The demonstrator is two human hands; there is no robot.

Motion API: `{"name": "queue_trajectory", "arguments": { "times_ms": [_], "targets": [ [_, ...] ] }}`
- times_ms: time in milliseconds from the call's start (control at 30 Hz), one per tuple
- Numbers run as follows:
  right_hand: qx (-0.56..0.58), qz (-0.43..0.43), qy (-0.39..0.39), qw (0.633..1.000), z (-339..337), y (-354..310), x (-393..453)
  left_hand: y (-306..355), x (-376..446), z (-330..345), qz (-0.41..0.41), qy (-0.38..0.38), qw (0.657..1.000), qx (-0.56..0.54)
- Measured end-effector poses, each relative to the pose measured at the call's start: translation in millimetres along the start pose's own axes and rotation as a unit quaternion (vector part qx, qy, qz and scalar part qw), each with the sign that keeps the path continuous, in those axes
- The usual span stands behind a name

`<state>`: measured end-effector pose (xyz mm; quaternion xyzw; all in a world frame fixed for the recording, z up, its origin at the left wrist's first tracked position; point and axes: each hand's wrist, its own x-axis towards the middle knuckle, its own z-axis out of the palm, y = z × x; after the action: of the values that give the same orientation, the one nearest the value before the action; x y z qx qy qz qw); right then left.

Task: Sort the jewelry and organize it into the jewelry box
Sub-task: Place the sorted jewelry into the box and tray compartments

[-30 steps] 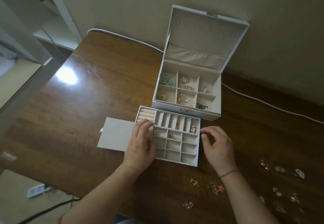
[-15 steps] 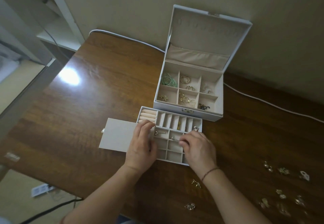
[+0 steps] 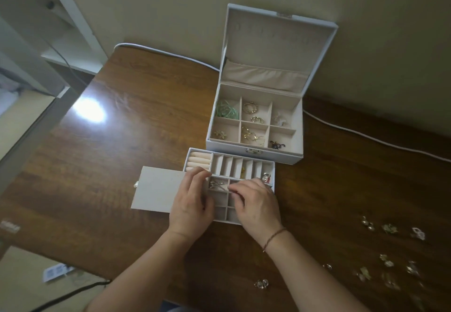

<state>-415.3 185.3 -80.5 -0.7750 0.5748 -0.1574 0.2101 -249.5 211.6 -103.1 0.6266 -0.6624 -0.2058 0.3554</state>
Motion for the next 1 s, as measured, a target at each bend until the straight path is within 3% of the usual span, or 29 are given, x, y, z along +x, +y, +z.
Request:
{"name": "queue_trajectory", "arguments": {
  "times_ms": [100,167,267,367,500,700,900,1000],
  "targets": [
    [0.023,-0.026,0.043,0.998,-16.0,20.9,-30.8,-1.2,-1.5,0.1,0.002,-0.018,0.999,0.035],
    [0.022,0.01,0.07,0.997,-33.1,42.5,-53.6,-0.5,-1.3,0.1,0.005,-0.025,0.998,0.059],
    [-0.01,0.146,0.092,0.985,-61.0,87.7,-89.0,0.4,-1.6,2.4,0.025,-0.052,0.991,0.117],
    [-0.023,0.315,0.104,0.943,-91.1,133.5,-118.6,2.7,0.3,4.6,0.016,-0.064,0.987,0.144],
    [-0.006,0.415,0.133,0.9,-119.5,169.1,-133.0,9.0,1.8,6.3,0.013,-0.065,0.985,0.161],
    [-0.018,0.361,0.086,0.929,-114.7,181.4,-120.2,13.0,2.8,7.1,0.005,-0.071,0.983,0.171],
    [-0.043,0.303,0.094,0.947,-107.7,186.8,-118.4,10.3,3.0,8.5,0.001,-0.07,0.983,0.167],
    [-0.062,0.315,0.085,0.943,-107.3,188.4,-118.5,9.7,2.9,9.2,-0.001,-0.074,0.984,0.163]
  ]
}}
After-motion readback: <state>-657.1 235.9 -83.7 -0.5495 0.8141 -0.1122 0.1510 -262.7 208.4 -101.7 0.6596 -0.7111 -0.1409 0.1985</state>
